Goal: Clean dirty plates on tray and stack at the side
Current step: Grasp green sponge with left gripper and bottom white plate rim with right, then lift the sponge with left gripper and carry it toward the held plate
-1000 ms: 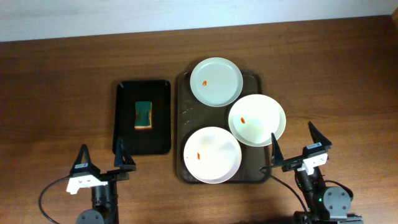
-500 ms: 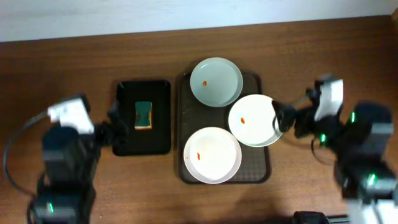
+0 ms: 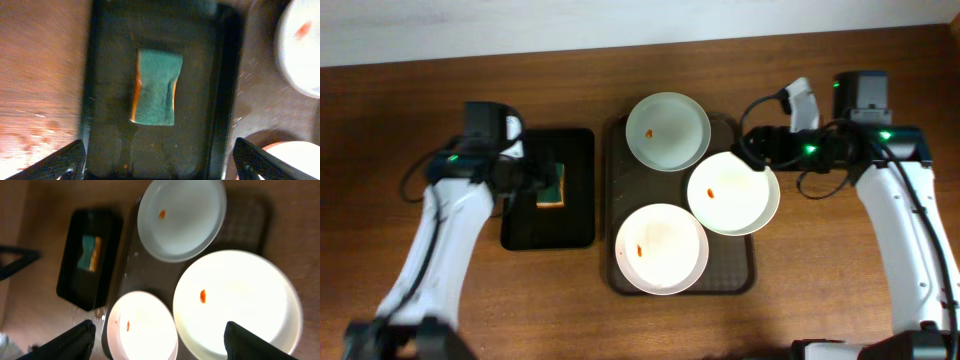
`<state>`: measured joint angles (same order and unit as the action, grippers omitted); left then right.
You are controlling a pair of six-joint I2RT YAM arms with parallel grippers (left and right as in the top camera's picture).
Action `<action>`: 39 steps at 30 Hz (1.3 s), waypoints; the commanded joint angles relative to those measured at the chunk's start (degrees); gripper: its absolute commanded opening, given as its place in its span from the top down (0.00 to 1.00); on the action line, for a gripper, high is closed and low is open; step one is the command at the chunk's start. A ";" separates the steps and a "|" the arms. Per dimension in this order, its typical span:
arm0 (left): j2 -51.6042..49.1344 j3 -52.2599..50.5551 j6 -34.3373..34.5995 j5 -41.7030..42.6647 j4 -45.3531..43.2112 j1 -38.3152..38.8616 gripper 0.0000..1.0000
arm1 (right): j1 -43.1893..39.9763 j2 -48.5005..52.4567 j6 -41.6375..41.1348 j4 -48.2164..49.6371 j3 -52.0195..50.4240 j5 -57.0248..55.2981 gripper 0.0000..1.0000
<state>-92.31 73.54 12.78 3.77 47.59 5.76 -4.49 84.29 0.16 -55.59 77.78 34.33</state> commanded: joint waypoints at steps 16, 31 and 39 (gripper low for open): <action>-22.32 6.03 -1.97 -3.54 -3.50 3.56 0.87 | 11.56 -0.22 0.17 -0.52 1.20 -9.77 0.21; -22.12 -0.79 -1.97 -6.12 -11.82 3.74 0.81 | 11.56 -0.22 0.17 -0.13 1.20 -9.77 0.21; -19.89 11.15 -2.23 -6.14 -1.05 3.67 0.88 | 11.56 -0.22 0.17 -0.15 1.20 -9.77 0.21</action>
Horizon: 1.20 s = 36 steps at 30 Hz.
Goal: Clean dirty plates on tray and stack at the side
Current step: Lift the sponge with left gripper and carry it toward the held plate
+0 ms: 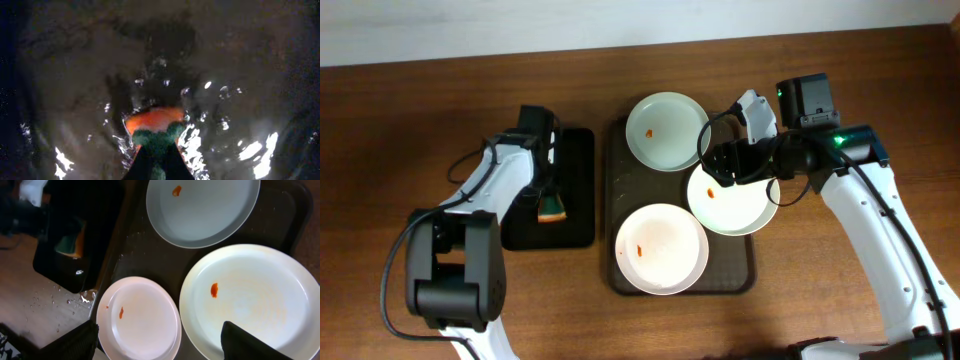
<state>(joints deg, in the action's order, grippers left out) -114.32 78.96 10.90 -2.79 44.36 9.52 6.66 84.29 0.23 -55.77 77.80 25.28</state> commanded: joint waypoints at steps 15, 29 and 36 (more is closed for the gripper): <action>1.73 -6.93 -0.33 1.57 -6.67 0.24 0.94 | 0.42 -0.22 -2.71 -1.44 -1.53 -0.74 0.20; 2.80 21.73 -0.28 4.74 21.14 0.17 1.00 | 4.61 8.98 -1.99 -0.87 -11.26 -1.97 0.44; 10.12 22.18 -0.31 9.44 25.59 0.17 1.00 | 13.31 20.39 -7.56 -2.38 -11.91 -10.73 0.58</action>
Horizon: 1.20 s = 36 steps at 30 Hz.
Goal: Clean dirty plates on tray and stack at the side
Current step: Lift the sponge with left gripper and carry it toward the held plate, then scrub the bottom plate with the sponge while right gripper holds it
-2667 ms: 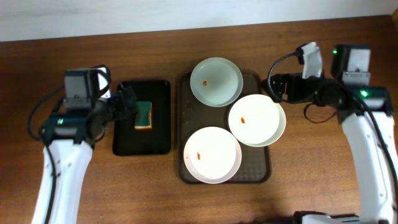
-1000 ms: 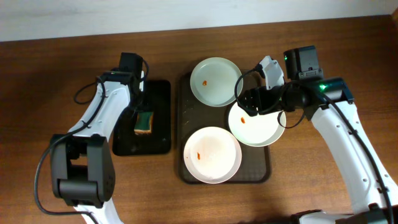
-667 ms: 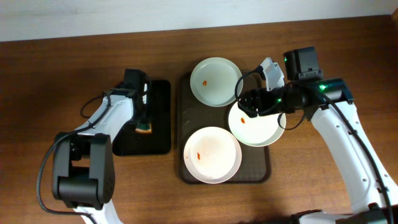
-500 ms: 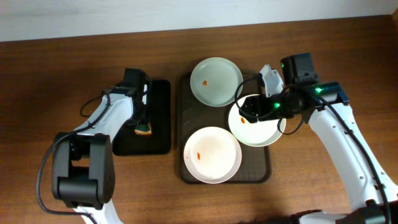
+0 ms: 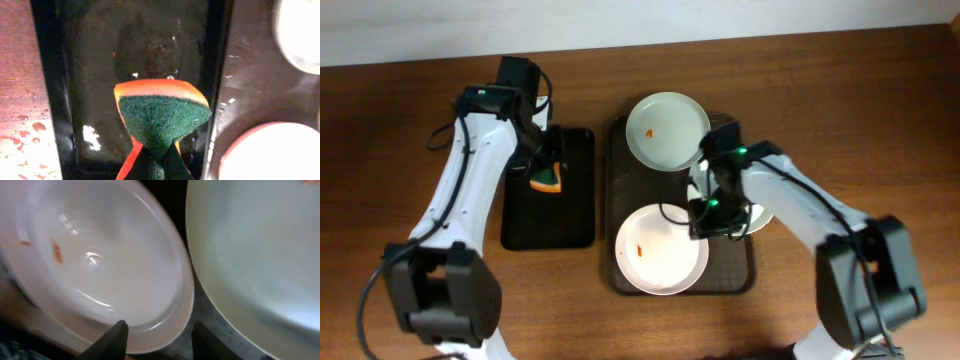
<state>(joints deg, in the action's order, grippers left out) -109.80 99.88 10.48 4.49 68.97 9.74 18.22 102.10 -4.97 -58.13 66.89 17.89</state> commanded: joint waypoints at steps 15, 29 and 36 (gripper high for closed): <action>9.05 1.27 0.13 3.21 1.49 3.69 1.00 | -0.52 3.82 -18.99 6.80 -1.86 -13.75 0.96; 0.57 -7.02 5.55 5.64 -13.11 18.05 1.00 | -2.89 3.80 -16.24 10.25 -1.86 -15.39 0.96; -12.94 -7.06 10.95 17.44 -18.62 24.22 1.00 | -2.89 3.80 -16.28 10.25 -1.86 -15.39 0.96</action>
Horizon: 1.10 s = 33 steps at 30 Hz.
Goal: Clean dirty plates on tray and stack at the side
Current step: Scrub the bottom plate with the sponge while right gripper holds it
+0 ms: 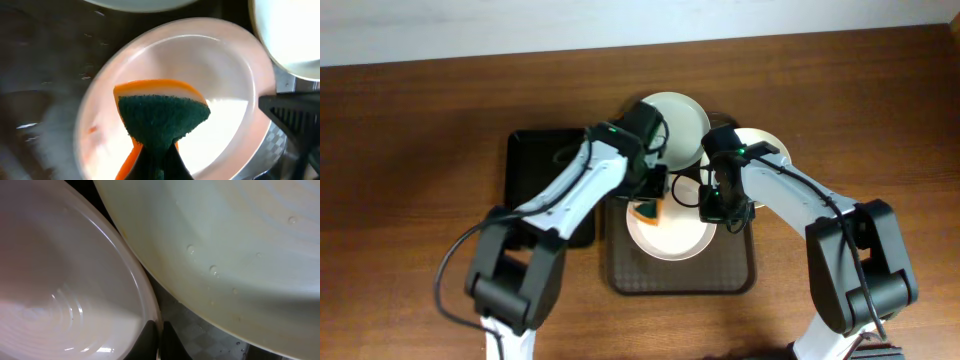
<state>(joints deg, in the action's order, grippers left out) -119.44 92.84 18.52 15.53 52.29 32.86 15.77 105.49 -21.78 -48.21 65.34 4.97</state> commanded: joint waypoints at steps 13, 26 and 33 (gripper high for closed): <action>-6.73 0.00 4.81 -14.53 0.07 2.25 1.00 | -0.44 0.42 0.50 -0.83 -0.31 -2.43 0.96; -6.82 4.15 7.15 -47.06 8.24 4.52 1.00 | -0.44 0.42 0.52 -2.58 -0.31 -2.47 0.96; -5.16 21.73 10.97 -42.38 26.34 -2.89 1.00 | -0.44 0.42 0.46 -2.73 -0.31 -2.45 0.96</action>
<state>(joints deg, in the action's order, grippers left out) -126.02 108.77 27.75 -26.22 74.81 34.44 15.77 105.49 -21.19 -50.61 65.69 6.44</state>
